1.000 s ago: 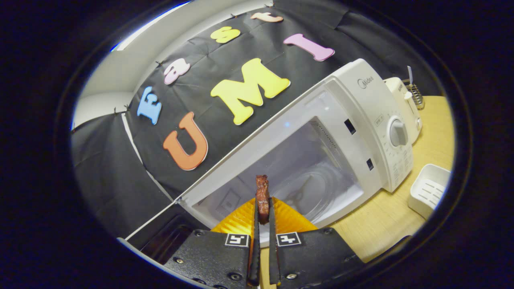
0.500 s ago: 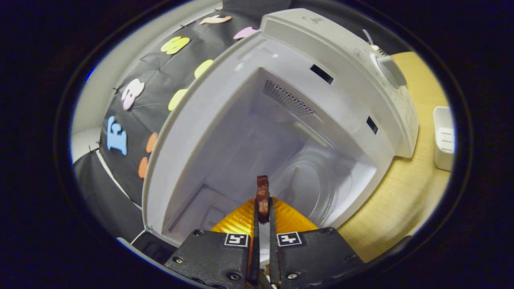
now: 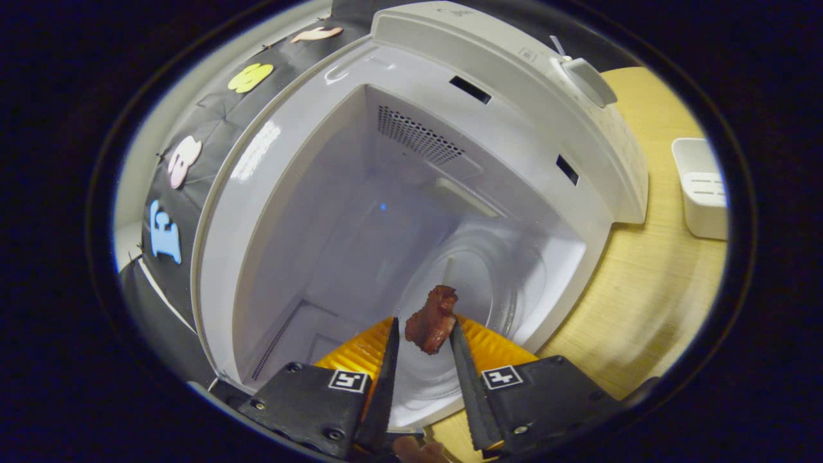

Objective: Open the microwave oven with the left hand, put the food in, and close the microwave oven.

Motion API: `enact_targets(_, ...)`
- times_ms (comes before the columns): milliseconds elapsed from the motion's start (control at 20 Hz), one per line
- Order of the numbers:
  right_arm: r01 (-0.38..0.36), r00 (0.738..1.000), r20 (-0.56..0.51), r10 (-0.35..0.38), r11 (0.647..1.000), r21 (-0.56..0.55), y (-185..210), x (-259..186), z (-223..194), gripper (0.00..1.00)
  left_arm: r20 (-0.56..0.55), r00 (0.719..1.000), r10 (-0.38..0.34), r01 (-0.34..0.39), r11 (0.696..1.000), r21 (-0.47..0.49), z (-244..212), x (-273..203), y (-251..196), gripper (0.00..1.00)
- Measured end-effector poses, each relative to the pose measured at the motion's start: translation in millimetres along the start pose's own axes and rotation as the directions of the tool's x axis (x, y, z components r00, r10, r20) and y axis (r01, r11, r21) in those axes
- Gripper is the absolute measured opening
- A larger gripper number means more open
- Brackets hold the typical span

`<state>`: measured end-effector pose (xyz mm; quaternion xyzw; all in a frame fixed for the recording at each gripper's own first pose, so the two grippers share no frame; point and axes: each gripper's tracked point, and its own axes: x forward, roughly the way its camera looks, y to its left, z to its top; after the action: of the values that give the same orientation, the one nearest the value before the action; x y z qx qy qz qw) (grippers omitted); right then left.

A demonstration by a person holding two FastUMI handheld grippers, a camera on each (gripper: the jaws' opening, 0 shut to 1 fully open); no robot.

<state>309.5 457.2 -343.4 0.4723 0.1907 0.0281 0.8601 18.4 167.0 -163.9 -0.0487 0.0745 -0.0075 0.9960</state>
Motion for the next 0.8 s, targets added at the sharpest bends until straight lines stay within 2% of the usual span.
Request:
enact_targets(50,0.003,1.000,-0.009,-0.003,1.000,-0.011,1.7,-1.0,-2.4,0.43,0.000,1.000,-0.003,0.003,1.000,-0.003,0.3,-0.1,-0.1,0.92)
enact_targets(100,0.012,1.000,-0.017,-0.013,0.999,-0.034,1.1,-2.4,-5.3,0.65,-0.001,1.000,0.002,-0.002,1.000,-0.004,0.0,-0.5,0.9,0.92)
enact_targets(150,0.020,0.999,-0.024,-0.022,0.998,-0.063,1.7,-0.9,-7.6,0.55,0.001,1.000,0.013,-0.013,1.000,-0.001,-0.5,-1.4,4.6,0.92)
enact_targets(200,0.026,0.999,-0.034,-0.029,0.995,-0.099,2.7,-0.7,-10.1,0.70,0.001,1.000,0.016,-0.016,1.000,0.001,-1.5,-2.2,5.4,0.93)
enact_targets(250,0.021,0.999,-0.033,-0.026,0.990,-0.141,5.5,-4.0,-11.5,0.72,0.000,1.000,0.016,-0.016,1.000,0.001,-1.7,-4.6,5.5,0.93)
enact_targets(300,0.027,0.999,-0.029,-0.033,0.981,-0.190,6.1,-4.5,-10.7,0.87,0.002,1.000,0.016,-0.016,1.000,-0.002,-1.5,-5.4,6.0,0.93)
enact_targets(350,0.034,0.999,-0.029,-0.042,0.971,-0.236,9.2,-6.0,-11.0,0.81,0.004,1.000,0.014,-0.014,1.000,-0.005,-0.5,-6.5,4.9,0.93)
enact_targets(400,0.038,0.998,-0.046,-0.053,0.958,-0.284,8.8,-5.8,-14.5,0.87,0.004,1.000,0.012,-0.012,1.000,-0.008,-1.1,-6.8,5.4,0.92)
enact_targets(500,0.037,0.993,-0.091,-0.073,0.936,-0.350,7.9,-2.7,-23.4,0.88,0.005,1.000,0.009,-0.008,1.000,-0.011,-0.9,-8.8,5.6,0.92)
enact_targets(550,0.029,0.988,-0.127,-0.089,0.910,-0.413,7.6,-2.2,-30.3,1.00,0.006,1.000,0.007,-0.007,1.000,-0.010,-0.3,-11.3,5.0,0.92)
enact_targets(650,0.017,0.976,-0.177,-0.127,0.854,-0.520,3.7,-7.1,-35.6,1.00,0.015,1.000,0.008,-0.008,1.000,-0.007,2.4,-14.0,5.0,0.93)
enact_targets(800,-0.019,0.963,-0.231,-0.140,0.817,-0.576,0.8,-17.4,-40.7,0.99,0.021,1.000,0.005,-0.004,1.000,-0.008,2.5,-18.9,5.3,0.92)
